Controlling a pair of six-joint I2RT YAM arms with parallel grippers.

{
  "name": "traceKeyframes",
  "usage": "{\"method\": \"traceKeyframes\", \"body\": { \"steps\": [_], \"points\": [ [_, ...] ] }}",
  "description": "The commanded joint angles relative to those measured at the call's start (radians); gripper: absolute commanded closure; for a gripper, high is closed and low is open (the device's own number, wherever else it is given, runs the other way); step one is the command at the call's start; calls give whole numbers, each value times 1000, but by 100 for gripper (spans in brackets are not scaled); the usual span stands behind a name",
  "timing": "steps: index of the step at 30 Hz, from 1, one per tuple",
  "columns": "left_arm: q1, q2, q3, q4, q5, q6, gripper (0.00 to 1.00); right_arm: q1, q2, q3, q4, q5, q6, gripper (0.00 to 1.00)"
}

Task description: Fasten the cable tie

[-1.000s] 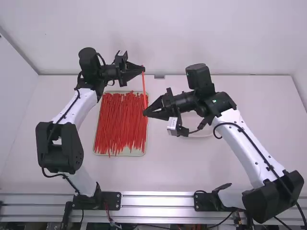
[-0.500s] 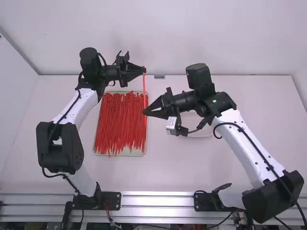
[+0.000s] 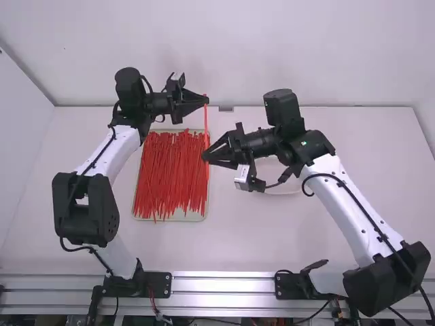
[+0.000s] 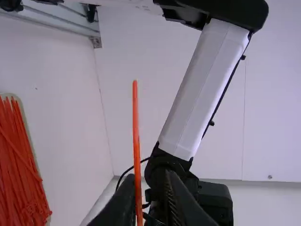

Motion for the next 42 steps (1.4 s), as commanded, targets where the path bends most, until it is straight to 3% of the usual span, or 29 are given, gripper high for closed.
{"method": "traceKeyframes", "body": {
  "steps": [1,3,12,16,19,27,29,37,42],
  "points": [
    [-8,0,20,3,18,23,98,3,-5,24,3,5,5,94],
    [-8,-1,20,3,18,23,98,1,-5,24,2,4,5,100],
    [-8,0,20,3,18,39,98,3,-5,24,-8,4,6,100],
    [-8,0,20,-1,18,80,98,-2,-5,24,21,4,122,100],
    [-8,0,20,-1,22,144,98,-2,-5,24,69,-1,322,100],
    [-8,0,20,-2,41,526,98,-32,-5,24,243,-31,1244,100],
    [-8,-1,20,-17,40,610,98,-46,-5,24,274,3,1323,100],
    [-8,0,20,-249,-28,1007,98,-62,-5,24,242,-72,1208,100],
    [-8,0,20,-286,-39,1193,98,-62,-5,24,261,-75,1321,100]
  ]
}}
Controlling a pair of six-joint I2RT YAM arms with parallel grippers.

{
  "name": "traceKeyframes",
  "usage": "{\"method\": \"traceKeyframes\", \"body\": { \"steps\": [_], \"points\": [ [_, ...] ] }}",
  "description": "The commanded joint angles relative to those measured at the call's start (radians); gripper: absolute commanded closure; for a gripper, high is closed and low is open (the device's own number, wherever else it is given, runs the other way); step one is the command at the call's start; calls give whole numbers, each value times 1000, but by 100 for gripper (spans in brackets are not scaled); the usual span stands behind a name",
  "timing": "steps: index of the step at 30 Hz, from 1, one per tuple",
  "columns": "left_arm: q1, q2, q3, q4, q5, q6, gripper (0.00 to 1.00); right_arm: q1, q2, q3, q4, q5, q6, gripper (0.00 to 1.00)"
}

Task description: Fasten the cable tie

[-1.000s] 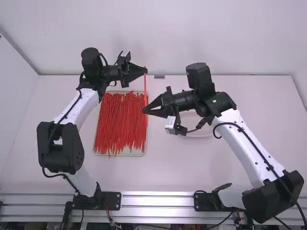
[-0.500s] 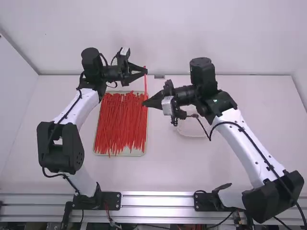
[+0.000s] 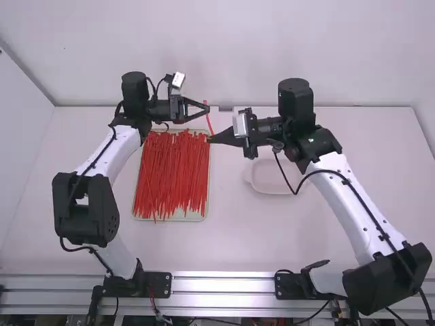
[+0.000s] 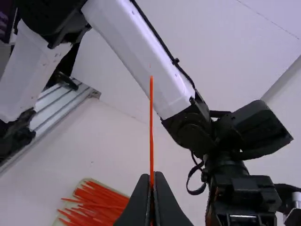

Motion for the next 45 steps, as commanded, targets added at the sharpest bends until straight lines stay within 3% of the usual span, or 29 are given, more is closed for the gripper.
{"method": "traceKeyframes", "body": {
  "steps": [1,4,10,15,18,21,28,35,39,45],
  "points": [
    [-2,0,20,11,-27,206,98,2,-5,24,43,-50,151,100],
    [-2,0,20,80,-27,215,98,1,-5,24,115,-48,292,100],
    [-2,0,20,376,-23,90,98,42,36,24,221,77,512,100],
    [-2,0,20,629,49,195,98,35,104,24,403,98,903,100],
    [-1,0,20,662,59,306,98,24,159,24,525,98,1133,100],
    [14,0,20,663,60,386,98,2,186,24,575,74,1225,100],
    [61,0,20,653,61,521,98,-18,204,24,548,49,1279,100],
    [59,0,20,677,61,718,98,0,205,24,401,50,1210,100],
    [58,0,20,731,61,724,98,-2,208,24,320,78,1162,100],
    [43,0,20,797,66,724,98,6,208,24,316,134,1201,100]
  ]
}}
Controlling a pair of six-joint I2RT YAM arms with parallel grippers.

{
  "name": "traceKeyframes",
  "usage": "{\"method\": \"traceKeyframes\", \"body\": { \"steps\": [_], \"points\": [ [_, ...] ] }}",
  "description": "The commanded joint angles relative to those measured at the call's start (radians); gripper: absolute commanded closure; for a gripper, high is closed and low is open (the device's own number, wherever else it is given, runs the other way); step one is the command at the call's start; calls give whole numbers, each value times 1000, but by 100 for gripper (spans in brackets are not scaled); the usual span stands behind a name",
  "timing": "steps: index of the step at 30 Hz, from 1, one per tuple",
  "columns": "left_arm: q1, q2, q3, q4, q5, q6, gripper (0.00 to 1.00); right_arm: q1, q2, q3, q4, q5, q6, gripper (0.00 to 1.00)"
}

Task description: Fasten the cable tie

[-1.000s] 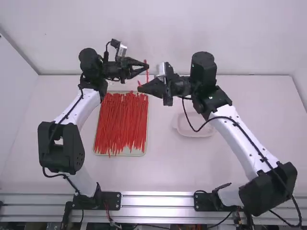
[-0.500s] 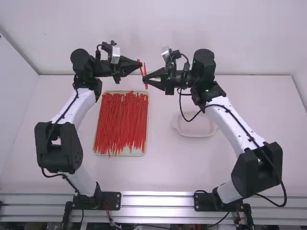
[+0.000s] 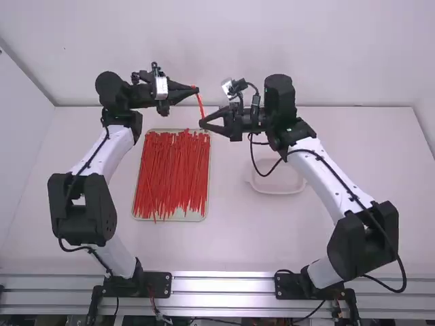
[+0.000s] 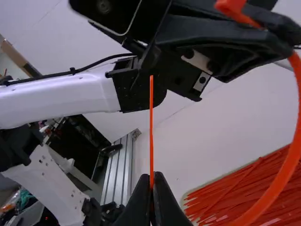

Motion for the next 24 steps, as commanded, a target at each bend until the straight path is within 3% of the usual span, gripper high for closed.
{"method": "traceKeyframes", "body": {
  "steps": [1,10,24],
  "points": [
    [-16,0,20,31,17,18,98,10,10,24,1,32,13,100],
    [-20,0,20,127,104,14,98,15,10,24,6,58,83,100],
    [-20,0,20,135,99,6,98,39,10,24,38,109,123,100]
  ]
}}
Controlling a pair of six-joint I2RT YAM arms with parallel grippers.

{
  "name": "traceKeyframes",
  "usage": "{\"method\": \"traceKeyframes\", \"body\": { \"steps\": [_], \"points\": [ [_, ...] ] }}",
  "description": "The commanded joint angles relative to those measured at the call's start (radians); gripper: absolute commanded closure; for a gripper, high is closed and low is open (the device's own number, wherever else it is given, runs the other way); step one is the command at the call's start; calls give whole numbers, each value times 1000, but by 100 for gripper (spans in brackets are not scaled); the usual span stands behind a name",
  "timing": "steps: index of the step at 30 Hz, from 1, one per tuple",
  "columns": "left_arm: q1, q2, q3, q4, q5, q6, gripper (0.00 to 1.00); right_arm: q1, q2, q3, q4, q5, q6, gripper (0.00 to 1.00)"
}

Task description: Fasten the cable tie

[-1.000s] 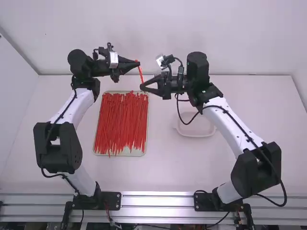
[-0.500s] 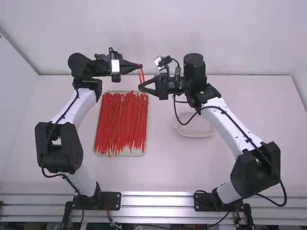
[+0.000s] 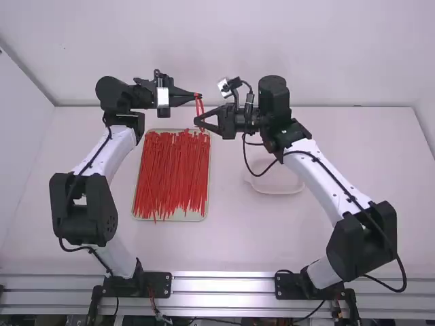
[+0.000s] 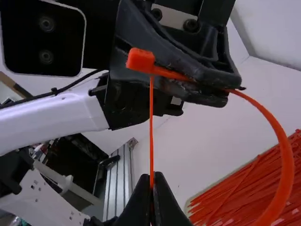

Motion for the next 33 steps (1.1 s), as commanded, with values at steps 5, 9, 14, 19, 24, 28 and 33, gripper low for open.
{"method": "traceKeyframes", "body": {
  "steps": [5,9,14,19,24,28,33],
  "points": [
    [-3,0,20,4,11,-1,98,1,10,24,26,24,34,100],
    [-4,0,18,4,10,0,98,1,10,24,50,24,70,100],
    [-5,0,18,5,10,3,98,1,10,24,49,28,74,100],
    [-2,0,18,4,11,3,98,1,10,24,85,27,97,100],
    [-4,0,5,20,10,3,98,1,10,24,103,53,111,100],
    [-3,0,-19,63,11,2,98,0,10,24,104,81,112,100],
    [-5,0,-54,127,11,-1,98,0,10,24,159,80,150,100]
  ]
}}
